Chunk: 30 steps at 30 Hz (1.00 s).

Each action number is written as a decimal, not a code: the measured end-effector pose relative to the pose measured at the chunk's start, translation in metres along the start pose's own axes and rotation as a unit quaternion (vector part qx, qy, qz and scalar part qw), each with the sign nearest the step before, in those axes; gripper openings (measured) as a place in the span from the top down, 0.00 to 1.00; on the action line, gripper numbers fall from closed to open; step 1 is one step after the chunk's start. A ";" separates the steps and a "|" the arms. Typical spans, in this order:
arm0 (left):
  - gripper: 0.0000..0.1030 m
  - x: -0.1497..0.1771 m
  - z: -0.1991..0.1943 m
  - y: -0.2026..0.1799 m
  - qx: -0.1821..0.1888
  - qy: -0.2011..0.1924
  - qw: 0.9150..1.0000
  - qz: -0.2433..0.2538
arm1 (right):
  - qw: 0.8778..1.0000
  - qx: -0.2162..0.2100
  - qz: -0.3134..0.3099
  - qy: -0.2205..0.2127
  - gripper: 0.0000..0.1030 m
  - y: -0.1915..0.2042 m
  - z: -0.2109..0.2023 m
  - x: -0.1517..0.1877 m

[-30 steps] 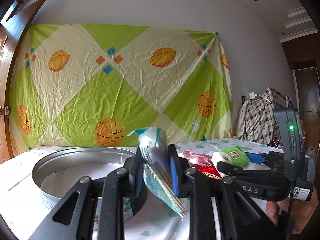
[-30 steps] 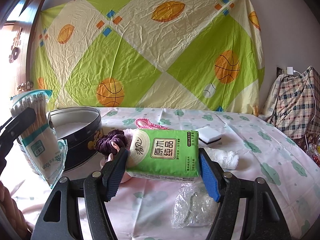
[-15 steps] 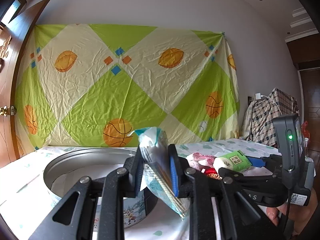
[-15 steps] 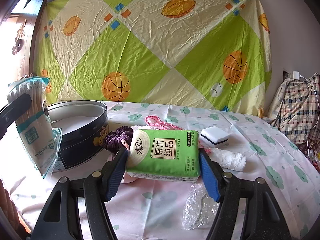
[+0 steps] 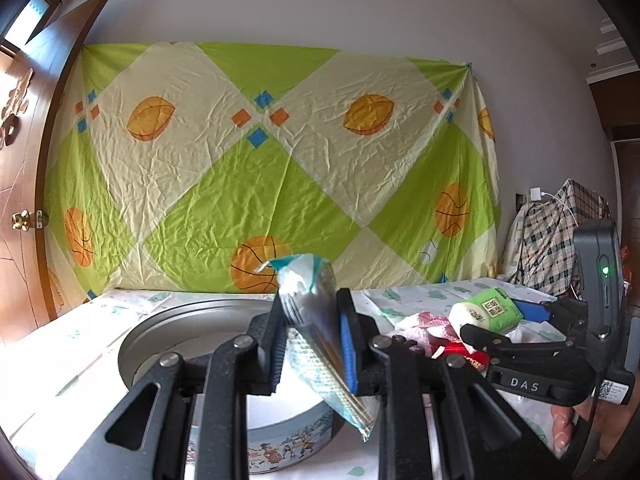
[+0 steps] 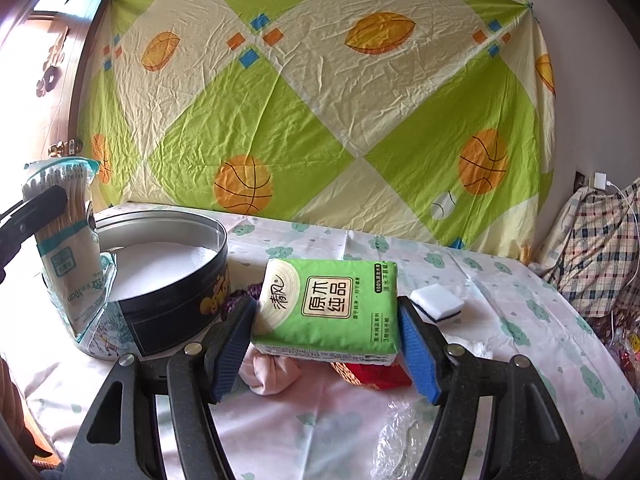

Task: Organize soft objects
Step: 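Lift both packs and carry them toward the round tin with both grippers, then lower both packs into the tin and open both grippers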

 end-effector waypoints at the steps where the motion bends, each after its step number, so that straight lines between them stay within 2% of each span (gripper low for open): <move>1: 0.79 -0.001 0.001 0.002 -0.002 0.002 1.000 0.001 | 1.000 -0.002 -0.003 -0.002 0.31 0.002 0.000 -0.003; 11: 0.79 -0.008 0.020 0.028 -0.003 0.047 0.999 -0.007 | 0.998 -0.029 -0.043 -0.022 0.31 0.037 0.008 -0.038; 19: 0.79 -0.021 0.043 0.057 -0.022 0.074 0.997 0.003 | 0.996 -0.061 -0.066 -0.030 0.31 0.074 0.024 -0.071; 30: 0.79 -0.025 0.075 0.090 -0.035 0.122 0.992 0.002 | 0.993 -0.079 -0.085 -0.012 0.31 0.108 0.055 -0.080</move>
Point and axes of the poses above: each gripper's, at about its wrist camera, not at the fingertips, and z roughly the way its jaws point, y to its left, x to its underside, the point moved 1 cm from there along z, roughly the way its jaws point, and after that the axes turned 1 degree about z, right-handed, at the moved point
